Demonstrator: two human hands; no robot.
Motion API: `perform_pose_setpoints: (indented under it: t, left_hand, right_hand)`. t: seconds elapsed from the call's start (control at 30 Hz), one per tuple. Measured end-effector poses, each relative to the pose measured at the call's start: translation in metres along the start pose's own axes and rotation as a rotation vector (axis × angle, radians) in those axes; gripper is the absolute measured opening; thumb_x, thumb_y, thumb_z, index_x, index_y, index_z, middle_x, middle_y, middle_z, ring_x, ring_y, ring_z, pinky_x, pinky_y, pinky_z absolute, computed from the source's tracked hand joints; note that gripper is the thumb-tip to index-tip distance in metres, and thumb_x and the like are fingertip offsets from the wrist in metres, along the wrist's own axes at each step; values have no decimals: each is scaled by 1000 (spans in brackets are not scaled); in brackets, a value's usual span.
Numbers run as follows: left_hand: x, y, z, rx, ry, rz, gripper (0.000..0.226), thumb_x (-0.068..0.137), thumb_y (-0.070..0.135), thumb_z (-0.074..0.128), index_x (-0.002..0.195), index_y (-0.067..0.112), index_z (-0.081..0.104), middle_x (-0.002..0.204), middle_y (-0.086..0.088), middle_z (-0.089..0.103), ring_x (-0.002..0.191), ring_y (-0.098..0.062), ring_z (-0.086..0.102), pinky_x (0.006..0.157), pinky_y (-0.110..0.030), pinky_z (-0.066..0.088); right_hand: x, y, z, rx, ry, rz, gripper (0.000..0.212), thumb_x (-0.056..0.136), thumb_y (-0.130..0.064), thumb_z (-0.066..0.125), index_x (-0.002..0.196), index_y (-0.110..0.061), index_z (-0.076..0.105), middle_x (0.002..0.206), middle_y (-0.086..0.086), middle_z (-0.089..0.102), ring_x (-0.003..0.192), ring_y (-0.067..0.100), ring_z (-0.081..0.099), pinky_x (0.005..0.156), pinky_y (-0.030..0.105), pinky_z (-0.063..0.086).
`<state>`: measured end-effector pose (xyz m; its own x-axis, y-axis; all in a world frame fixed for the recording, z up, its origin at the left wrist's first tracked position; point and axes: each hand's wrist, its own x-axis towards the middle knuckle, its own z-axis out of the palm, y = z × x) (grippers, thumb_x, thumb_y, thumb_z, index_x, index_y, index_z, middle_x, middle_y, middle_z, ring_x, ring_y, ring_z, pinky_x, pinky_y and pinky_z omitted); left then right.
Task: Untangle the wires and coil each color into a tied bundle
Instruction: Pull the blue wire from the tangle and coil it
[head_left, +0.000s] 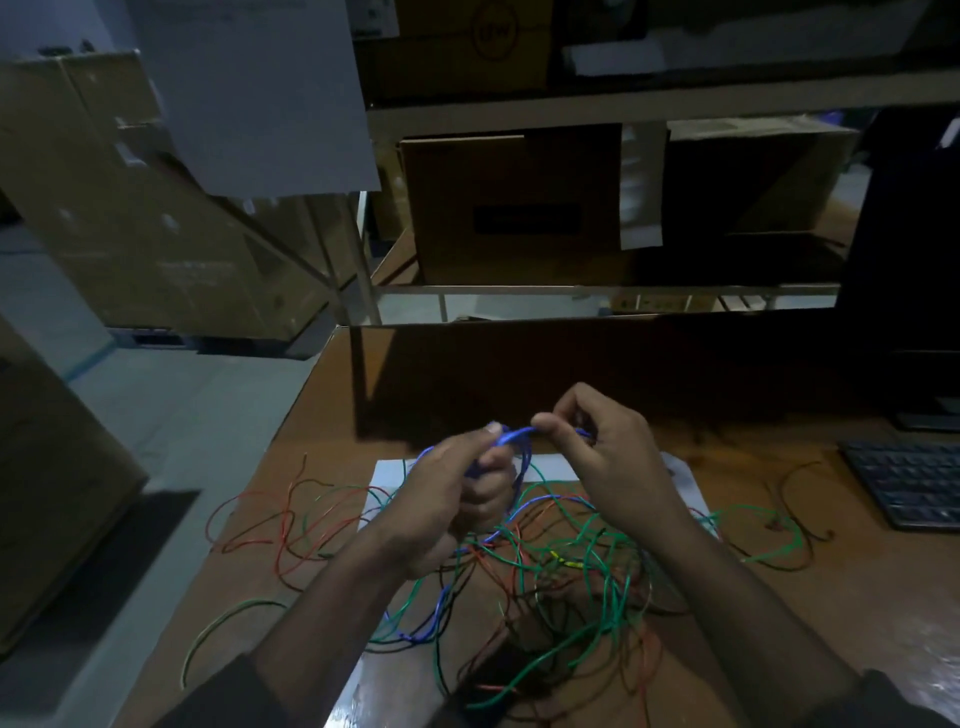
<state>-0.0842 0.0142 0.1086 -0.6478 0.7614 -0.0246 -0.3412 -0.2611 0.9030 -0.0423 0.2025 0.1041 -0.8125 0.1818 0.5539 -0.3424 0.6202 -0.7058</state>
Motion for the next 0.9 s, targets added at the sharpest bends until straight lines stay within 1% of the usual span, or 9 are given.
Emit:
perform_pose_setpoints:
  t: [0.13, 0.27, 0.4, 0.47, 0.57, 0.67, 0.73, 0.8, 0.9]
  left_hand:
    - [-3, 13, -3, -457, -125, -2, 30, 102, 30, 41, 73, 22, 43, 53, 9, 25, 40, -8, 28, 43, -22, 23]
    - [-11, 37, -14, -690, -172, 195, 23, 102, 21, 39, 81, 20, 46, 62, 4, 47, 59, -9, 55, 63, -24, 48]
    - [-13, 56, -12, -791, 147, 361, 31, 106, 15, 41, 85, 10, 63, 87, -1, 73, 78, -16, 75, 76, -34, 63]
    - [-10, 58, -7, -705, 220, 465, 39, 110, 16, 35, 85, 9, 64, 104, -9, 78, 94, -20, 78, 88, -45, 62]
    - [0, 57, -2, -559, 177, 520, 36, 112, 18, 29, 87, 12, 55, 126, -18, 72, 121, -28, 69, 106, -55, 49]
    - [10, 48, -4, -344, 147, 484, 35, 113, 23, 24, 91, 17, 51, 139, -19, 64, 137, -33, 55, 119, -57, 35]
    - [14, 38, -3, -94, 193, 453, 37, 113, 23, 22, 93, 17, 53, 140, -20, 63, 138, -33, 55, 122, -52, 28]
    - [16, 27, 0, 159, 299, 392, 42, 113, 19, 23, 93, 14, 60, 127, -19, 72, 129, -26, 63, 117, -39, 37]
    - [13, 9, 5, 403, 368, 291, 35, 112, 17, 29, 91, 8, 55, 88, 4, 78, 91, -6, 73, 83, -20, 53]
  right_hand:
    - [-12, 15, 7, 70, -82, 116, 42, 103, -52, 44, 80, -17, 49, 64, 0, 44, 59, 4, 39, 57, 36, 34]
    - [-36, 29, 12, 76, -167, 201, 44, 103, -55, 38, 83, -18, 46, 68, 2, 44, 62, 8, 41, 63, 49, 38]
    - [-52, 38, 9, 21, -115, 187, 41, 100, -61, 32, 89, -24, 46, 73, 3, 48, 64, 16, 47, 62, 48, 39]
    - [-56, 34, 9, -122, -147, 158, 33, 99, -60, 34, 94, -30, 46, 72, -4, 52, 65, 15, 51, 59, 43, 40]
    - [-66, 26, 16, -441, -239, -129, 16, 100, -48, 42, 106, -34, 49, 86, -9, 62, 71, 17, 61, 53, 33, 43]
    - [-65, 10, 23, -480, -434, -250, 26, 100, -49, 33, 111, -34, 50, 95, -7, 66, 82, 22, 65, 57, 37, 48]
    - [-59, -1, 22, -433, -460, -282, 32, 101, -52, 28, 109, -32, 52, 93, -7, 65, 84, 22, 63, 61, 39, 48]
    - [-49, -10, 16, -316, -360, -245, 36, 103, -56, 28, 102, -30, 52, 88, -6, 61, 80, 23, 62, 62, 41, 48]
    - [-33, -16, 9, -258, -169, -211, 35, 104, -53, 36, 98, -28, 59, 85, -7, 61, 78, 17, 63, 63, 40, 50]
